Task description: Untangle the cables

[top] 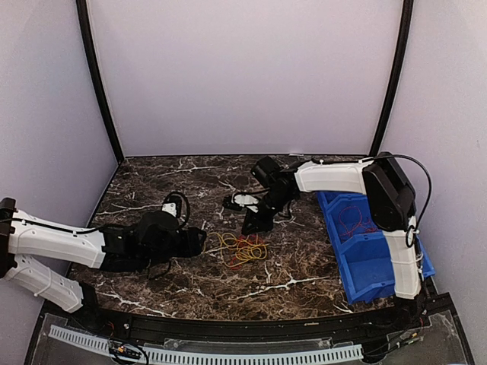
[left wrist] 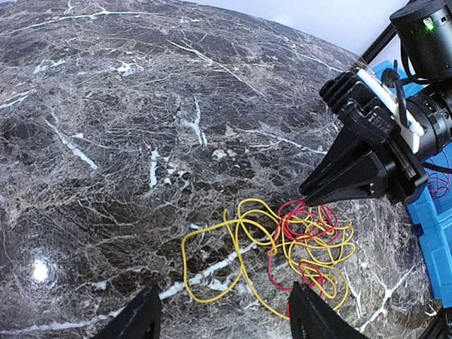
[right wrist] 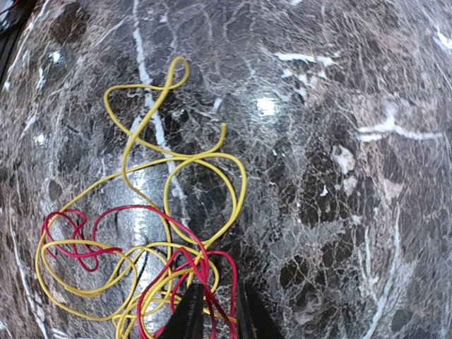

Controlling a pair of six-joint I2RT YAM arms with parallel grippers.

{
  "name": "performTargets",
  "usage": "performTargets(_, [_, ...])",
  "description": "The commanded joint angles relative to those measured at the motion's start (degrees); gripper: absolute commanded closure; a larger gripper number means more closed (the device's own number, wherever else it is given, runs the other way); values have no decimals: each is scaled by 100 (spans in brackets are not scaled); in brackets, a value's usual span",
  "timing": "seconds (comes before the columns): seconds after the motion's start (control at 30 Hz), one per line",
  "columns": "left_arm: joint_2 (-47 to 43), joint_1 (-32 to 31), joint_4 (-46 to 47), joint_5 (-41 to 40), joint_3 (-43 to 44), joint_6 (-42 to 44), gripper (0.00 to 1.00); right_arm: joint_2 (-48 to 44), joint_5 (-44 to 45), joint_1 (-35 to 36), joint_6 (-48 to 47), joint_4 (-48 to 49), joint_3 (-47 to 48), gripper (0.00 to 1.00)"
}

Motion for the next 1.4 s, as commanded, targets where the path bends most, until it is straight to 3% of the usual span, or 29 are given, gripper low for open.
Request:
performTargets(0.0, [36,40,128,63,-61,-64,35,51,-141,49,-36,-86,272,96])
performTargets(0.07, [66,40,168,79,-57,-29,35,-35,-198,49,-48,-173,356,100])
performTargets(0.33, [254,40,490,305,90,439,35,-990,-350,49,32,-342,470,100])
performTargets(0.67, [147,22,2359,1318,101,1686,34,-1569,-1234,64,422,-303,288,100])
performTargets(0.77, [318,22,2696,1474,194,1655,33,-1550,-1230,66,423,-301,259,100])
performTargets(0.97, [787,54,2499,1313,641,1243,31,-1628,-1298,75,422,-274,126,100])
performTargets(1.17, [1185,184,2462,1474,877,996,43,-1818,-1268,76,390,-210,-34,100])
performTargets(1.23, [1272,213,2651,1636,876,1015,54,-1860,-1266,76,389,-165,-74,100])
performTargets(1.37, [1428,254,2734,1826,1003,1086,86,-1867,-1184,75,377,-108,-135,100])
